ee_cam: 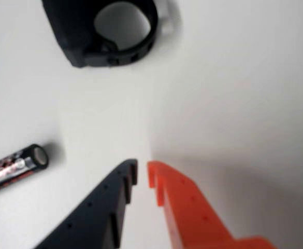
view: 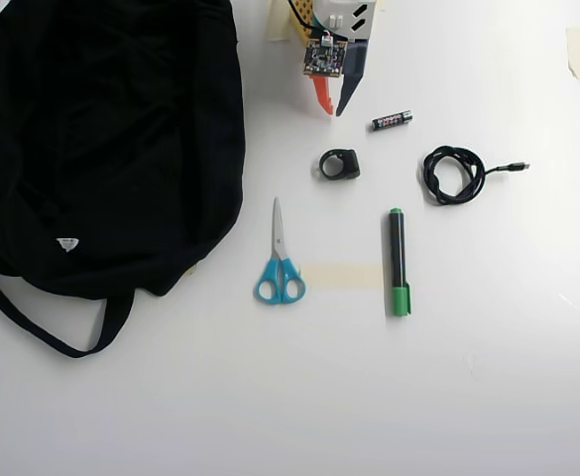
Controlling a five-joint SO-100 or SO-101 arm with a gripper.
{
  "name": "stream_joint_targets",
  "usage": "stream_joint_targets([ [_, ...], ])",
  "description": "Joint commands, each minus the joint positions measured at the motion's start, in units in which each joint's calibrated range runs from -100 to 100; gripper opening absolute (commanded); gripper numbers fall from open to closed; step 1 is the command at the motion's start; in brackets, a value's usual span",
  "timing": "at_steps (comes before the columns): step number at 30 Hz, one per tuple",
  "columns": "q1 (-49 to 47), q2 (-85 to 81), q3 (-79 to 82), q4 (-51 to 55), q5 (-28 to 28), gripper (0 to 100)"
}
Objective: Put the green marker into the black bag
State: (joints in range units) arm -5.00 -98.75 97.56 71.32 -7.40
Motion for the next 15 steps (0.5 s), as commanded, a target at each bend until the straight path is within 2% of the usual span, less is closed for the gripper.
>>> stream_joint_targets([
  [1,0.3,-0.9,1.7,0.3,-0.1,2],
  [15,0.4,-0.9,1.7,0.3,-0.1,2],
])
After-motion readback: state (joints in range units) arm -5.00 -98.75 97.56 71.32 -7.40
